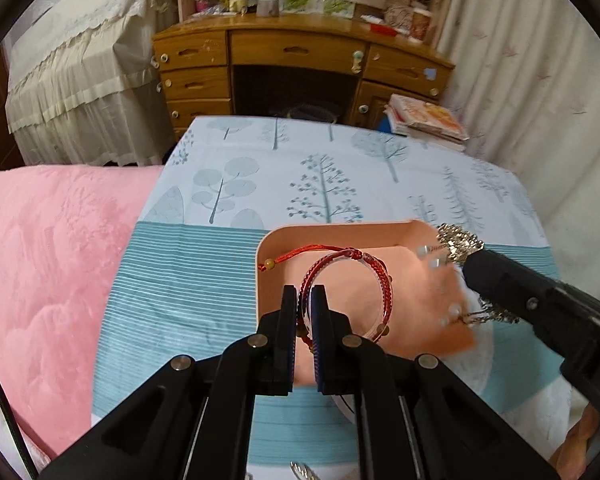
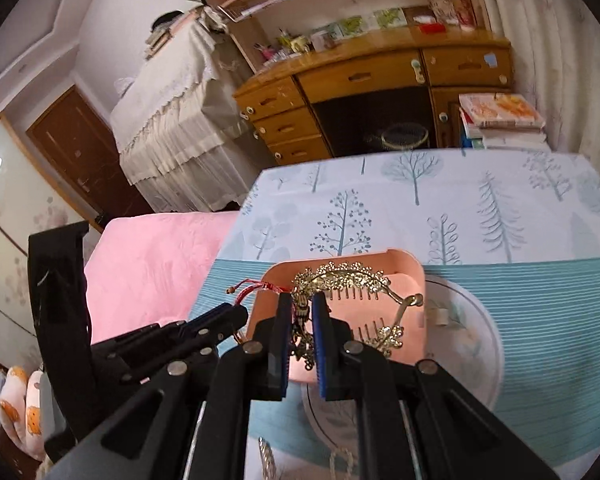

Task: Organize jewelry
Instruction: 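Carry both items into the pink tray and open both tools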

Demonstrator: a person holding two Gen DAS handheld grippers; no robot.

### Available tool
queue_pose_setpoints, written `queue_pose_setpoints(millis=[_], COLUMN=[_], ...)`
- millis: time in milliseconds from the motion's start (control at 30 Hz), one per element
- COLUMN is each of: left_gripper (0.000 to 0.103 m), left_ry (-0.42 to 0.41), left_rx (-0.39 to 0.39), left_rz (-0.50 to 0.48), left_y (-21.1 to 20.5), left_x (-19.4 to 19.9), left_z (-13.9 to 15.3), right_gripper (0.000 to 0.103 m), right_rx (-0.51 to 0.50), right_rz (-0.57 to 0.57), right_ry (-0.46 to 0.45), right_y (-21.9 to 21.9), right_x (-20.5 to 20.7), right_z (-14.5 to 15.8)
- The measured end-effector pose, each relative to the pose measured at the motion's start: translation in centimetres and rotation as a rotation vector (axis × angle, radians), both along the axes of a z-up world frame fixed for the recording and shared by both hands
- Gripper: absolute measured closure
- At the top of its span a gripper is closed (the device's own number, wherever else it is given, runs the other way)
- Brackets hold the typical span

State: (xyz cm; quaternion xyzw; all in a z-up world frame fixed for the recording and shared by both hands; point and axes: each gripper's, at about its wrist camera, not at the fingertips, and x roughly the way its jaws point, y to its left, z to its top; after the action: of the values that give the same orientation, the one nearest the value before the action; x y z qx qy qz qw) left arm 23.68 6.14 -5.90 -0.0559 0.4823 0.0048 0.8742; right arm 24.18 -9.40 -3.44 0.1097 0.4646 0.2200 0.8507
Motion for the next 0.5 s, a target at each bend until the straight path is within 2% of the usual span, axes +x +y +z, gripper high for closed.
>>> queue_pose_setpoints(millis=[133, 233, 267, 300, 333, 367, 433, 500], left_gripper=[0.098, 0.093, 0.081, 0.074, 0.06, 0.052, 0.044, 0.041], left_ry=[0.035, 0.052, 0.062, 0.068, 0.067, 0.054, 0.033, 0.01], left_rx=[0.011, 0.012, 0.009, 0.008, 0.008, -0.006, -0.017, -0.006], left_rz=[-0.005, -0.012, -0.019, -0.02, -0.022, -0.036, -0.056, -0.062], left_y=[-0.1, -0.3, -0.4, -0.4, -0.5, -0.6, -0.8, -1.1], left_x=[1.3, 1.8, 1.9, 1.9, 1.8, 1.5, 1.0, 0.3], left_z=[-2.6, -4.0, -4.5, -4.8, -4.9, -4.9, -4.6, -4.0], right_gripper=[0.093, 0.091, 0.091, 0.09, 0.089, 0.089, 0.087, 0.083], right_rx=[-0.024, -0.051, -0.055, -0.054, -0.05, -0.047, -0.051, -0.046], right_rz=[-0.012, -0.024, -0.028, -0.033, -0.036, -0.037, -0.035, -0.033], right_ry=[0.068, 0.122, 0.141, 0.159, 0.165, 0.162, 0.142, 0.11], right_y=[0.5, 0.4, 0.3, 0.2, 0.0, -0.2, -0.3, -0.5], right_x=[1.5, 2.3, 2.5, 2.6, 2.6, 2.4, 2.0, 1.1], right_z=[-3.4, -5.6, -6.2, -6.7, -6.8, -6.8, -6.4, -5.6])
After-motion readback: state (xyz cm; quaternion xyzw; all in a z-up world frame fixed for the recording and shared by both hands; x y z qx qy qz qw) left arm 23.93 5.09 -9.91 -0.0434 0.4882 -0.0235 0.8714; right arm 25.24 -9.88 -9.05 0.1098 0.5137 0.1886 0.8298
